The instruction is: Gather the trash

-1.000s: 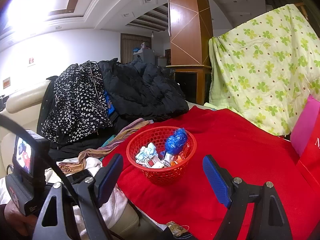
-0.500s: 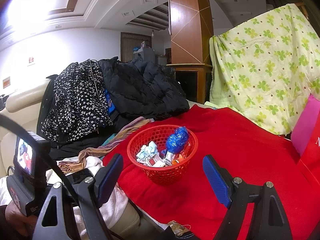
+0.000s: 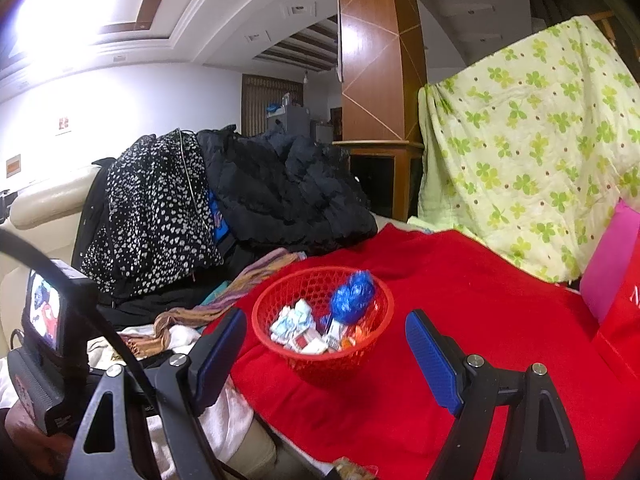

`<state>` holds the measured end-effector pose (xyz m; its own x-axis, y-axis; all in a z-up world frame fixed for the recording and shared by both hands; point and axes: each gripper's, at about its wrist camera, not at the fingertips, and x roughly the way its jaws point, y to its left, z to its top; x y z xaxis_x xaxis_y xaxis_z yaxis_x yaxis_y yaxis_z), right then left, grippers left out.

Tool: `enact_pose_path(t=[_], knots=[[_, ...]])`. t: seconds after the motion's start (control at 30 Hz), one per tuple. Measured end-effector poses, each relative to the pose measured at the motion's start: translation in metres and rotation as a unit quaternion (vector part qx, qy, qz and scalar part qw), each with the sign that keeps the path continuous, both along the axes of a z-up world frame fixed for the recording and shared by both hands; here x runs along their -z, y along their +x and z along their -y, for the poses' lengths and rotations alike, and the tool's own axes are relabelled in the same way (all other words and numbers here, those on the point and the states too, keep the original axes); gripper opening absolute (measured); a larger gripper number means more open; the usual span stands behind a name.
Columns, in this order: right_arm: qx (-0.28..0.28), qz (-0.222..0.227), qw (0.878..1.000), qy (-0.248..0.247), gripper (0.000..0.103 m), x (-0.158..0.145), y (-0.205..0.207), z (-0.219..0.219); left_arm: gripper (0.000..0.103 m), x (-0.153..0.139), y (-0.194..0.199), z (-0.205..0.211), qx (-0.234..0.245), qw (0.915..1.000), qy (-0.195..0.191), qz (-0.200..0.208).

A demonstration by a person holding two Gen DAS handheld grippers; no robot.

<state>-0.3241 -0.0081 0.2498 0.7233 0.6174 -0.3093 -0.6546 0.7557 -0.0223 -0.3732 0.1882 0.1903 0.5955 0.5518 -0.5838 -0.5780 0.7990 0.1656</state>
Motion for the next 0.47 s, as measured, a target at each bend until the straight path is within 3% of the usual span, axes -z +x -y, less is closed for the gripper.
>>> enact_pose_path(t=[0.37,0.47], knots=[[-0.016,-0.022,1.0,-0.005,0.084,0.005,0.062,-0.018,0.1,-0.009,0.04,-0.019,-0.03,0.9994,-0.016,0.011],[-0.017,-0.029,0.999,0.006,0.084,0.01,0.079,-0.011,0.1,-0.007,0.061,-0.008,-0.019,0.9997,-0.017,0.002]])
